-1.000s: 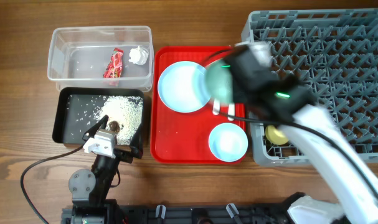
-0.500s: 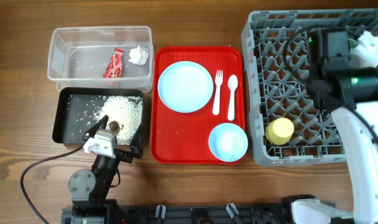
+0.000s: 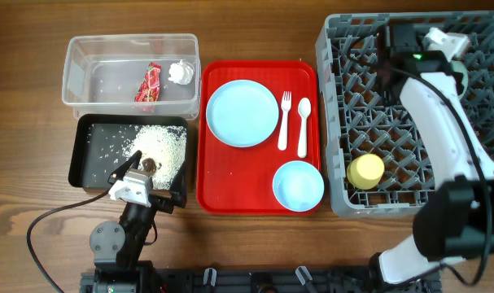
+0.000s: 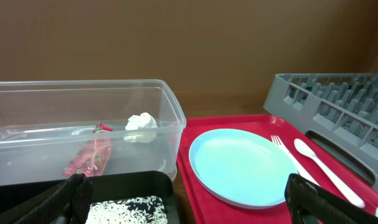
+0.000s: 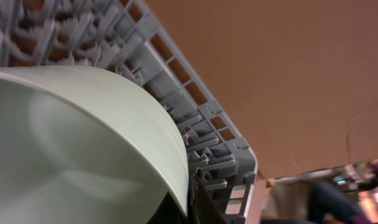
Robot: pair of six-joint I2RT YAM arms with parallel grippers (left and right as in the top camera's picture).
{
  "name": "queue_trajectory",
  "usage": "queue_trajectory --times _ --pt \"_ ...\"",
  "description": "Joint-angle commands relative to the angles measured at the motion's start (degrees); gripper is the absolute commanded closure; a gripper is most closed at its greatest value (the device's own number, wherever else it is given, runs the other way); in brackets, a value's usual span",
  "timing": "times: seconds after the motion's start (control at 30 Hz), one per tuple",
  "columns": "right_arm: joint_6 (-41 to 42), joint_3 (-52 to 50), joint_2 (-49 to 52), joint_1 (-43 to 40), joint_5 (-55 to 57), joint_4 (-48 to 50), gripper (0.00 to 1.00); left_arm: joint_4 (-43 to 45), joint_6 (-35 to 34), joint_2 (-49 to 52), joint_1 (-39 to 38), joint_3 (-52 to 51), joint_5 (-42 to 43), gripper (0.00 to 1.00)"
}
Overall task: Sort waste into correct bins and load items into the dishwasher rack
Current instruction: 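Carry the green bowl into the grey rack and release it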
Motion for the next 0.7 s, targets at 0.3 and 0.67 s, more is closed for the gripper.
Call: queue_trajectory --times 0.3,0.67 --pt "-2.47 0.48 8.55 0.00 3.48 -2.21 0.96 0.20 0.87 -0.61 -0.20 -0.55 -0.57 0.00" --pt "-2.49 0.46 8.72 7.82 -2.80 -3.91 0.95 0.20 0.87 -0.61 -0.20 -0.55 -0.59 0.00"
